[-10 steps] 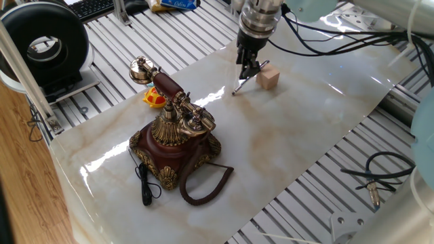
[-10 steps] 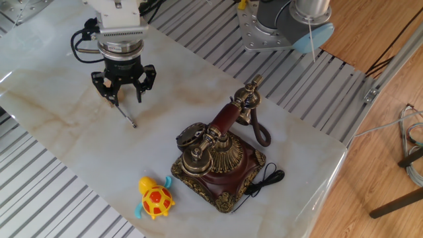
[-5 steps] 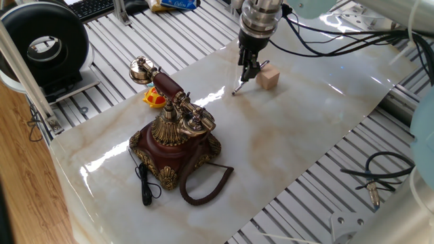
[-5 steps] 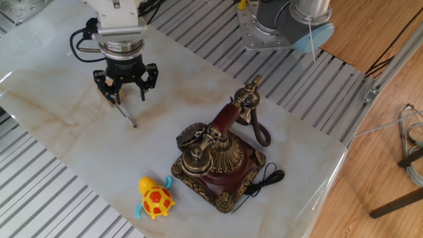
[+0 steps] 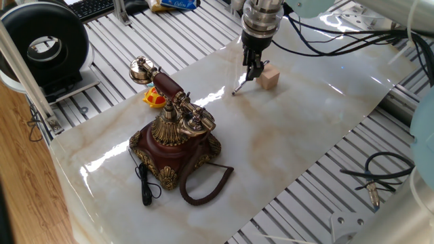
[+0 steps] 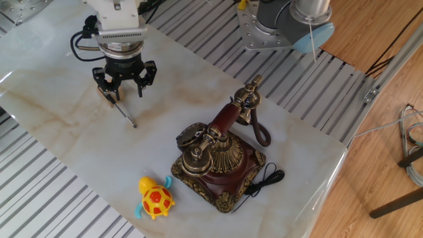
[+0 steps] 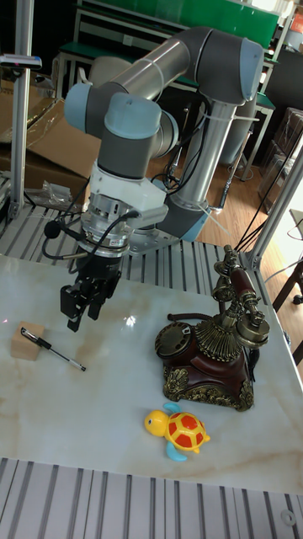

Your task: Dial a number on an old rotary phone

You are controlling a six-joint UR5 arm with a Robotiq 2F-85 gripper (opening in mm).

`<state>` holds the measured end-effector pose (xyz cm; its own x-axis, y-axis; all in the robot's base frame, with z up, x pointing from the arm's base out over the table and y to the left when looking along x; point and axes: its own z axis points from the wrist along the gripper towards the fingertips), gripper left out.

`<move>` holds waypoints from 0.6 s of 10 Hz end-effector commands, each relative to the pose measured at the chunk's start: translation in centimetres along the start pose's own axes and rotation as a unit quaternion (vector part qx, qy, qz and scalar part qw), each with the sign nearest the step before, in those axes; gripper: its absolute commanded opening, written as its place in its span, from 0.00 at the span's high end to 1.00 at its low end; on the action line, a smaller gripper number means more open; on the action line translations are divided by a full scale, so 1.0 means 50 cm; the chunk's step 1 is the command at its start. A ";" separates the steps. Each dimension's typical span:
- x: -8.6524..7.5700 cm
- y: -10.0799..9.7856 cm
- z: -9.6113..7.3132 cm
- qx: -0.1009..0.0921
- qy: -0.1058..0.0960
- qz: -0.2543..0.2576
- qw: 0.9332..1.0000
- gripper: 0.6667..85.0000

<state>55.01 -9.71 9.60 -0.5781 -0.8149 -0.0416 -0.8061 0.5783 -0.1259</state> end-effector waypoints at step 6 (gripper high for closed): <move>0.045 -0.057 0.014 0.005 0.054 -0.147 0.988 0.35</move>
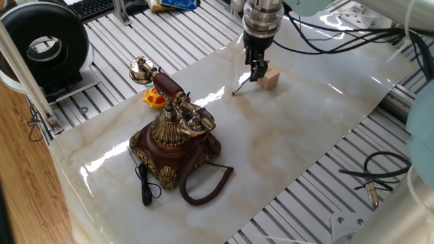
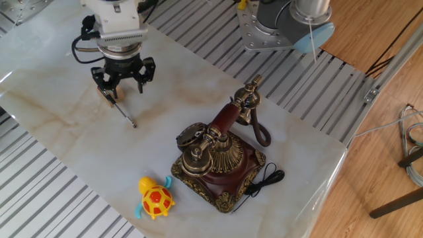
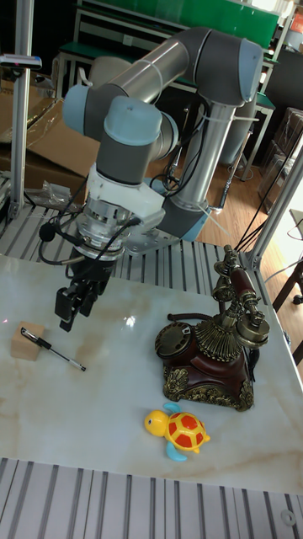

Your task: Dial a number on an old rotary phone

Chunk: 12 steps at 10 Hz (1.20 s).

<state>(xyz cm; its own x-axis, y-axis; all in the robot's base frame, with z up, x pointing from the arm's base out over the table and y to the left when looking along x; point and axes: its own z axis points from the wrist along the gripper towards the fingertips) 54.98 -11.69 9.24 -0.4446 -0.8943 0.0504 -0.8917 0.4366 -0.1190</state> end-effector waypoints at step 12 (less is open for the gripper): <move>-0.026 -0.089 -0.034 0.013 -0.002 -0.063 0.998 0.36</move>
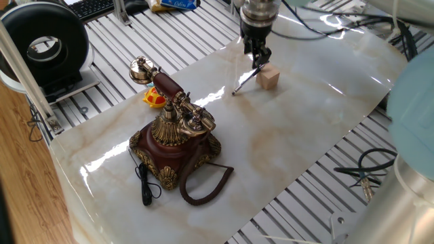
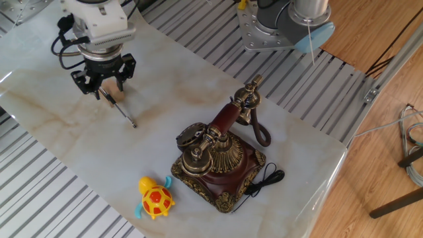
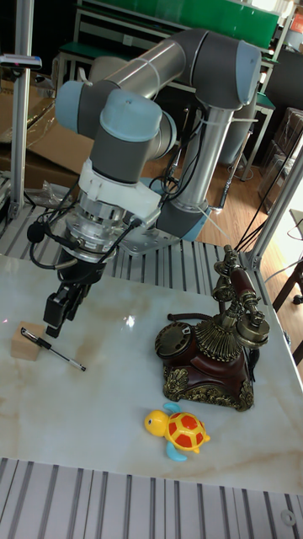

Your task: Dial a number on an old rotary phone

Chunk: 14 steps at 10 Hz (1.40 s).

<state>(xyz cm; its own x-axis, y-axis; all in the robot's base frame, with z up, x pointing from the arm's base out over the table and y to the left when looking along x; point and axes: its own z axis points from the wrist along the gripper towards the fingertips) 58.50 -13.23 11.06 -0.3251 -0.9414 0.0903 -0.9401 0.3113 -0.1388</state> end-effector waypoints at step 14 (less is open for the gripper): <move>0.013 -0.020 0.066 0.007 -0.026 -0.025 0.999 0.38</move>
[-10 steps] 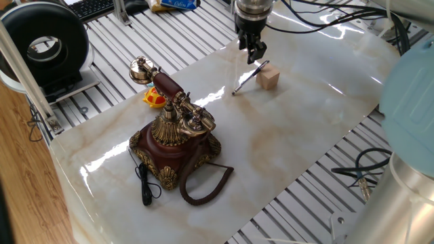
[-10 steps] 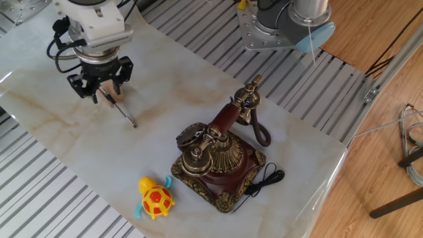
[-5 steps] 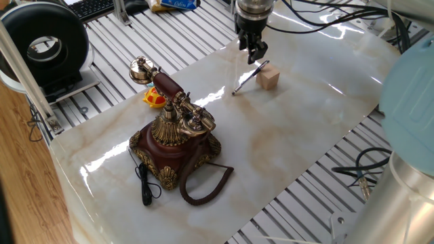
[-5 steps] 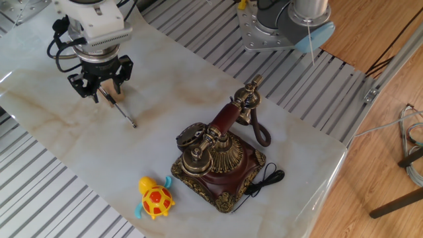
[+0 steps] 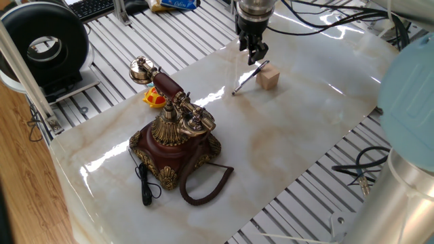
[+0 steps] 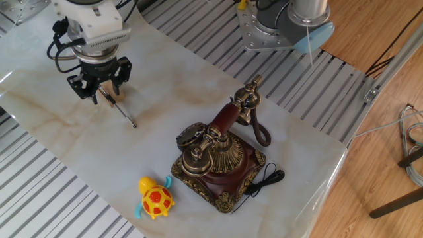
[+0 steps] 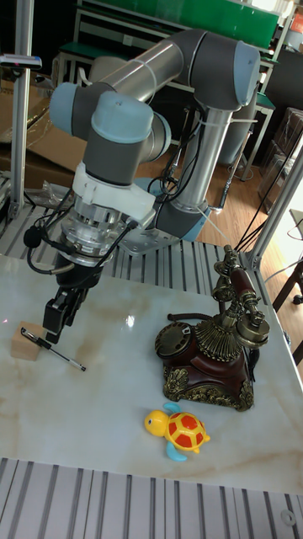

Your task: Dial a number on an old rotary phone

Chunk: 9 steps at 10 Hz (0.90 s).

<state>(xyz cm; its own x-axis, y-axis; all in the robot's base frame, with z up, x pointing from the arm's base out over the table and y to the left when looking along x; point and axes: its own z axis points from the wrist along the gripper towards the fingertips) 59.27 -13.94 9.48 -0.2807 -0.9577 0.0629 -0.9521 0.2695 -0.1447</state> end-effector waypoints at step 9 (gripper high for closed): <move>0.013 0.036 0.063 -0.016 -0.002 -0.036 0.999 0.42</move>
<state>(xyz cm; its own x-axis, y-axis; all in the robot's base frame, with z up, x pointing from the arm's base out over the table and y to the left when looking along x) 58.04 -14.30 6.63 -0.2282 -0.9714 0.0651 -0.9692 0.2203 -0.1102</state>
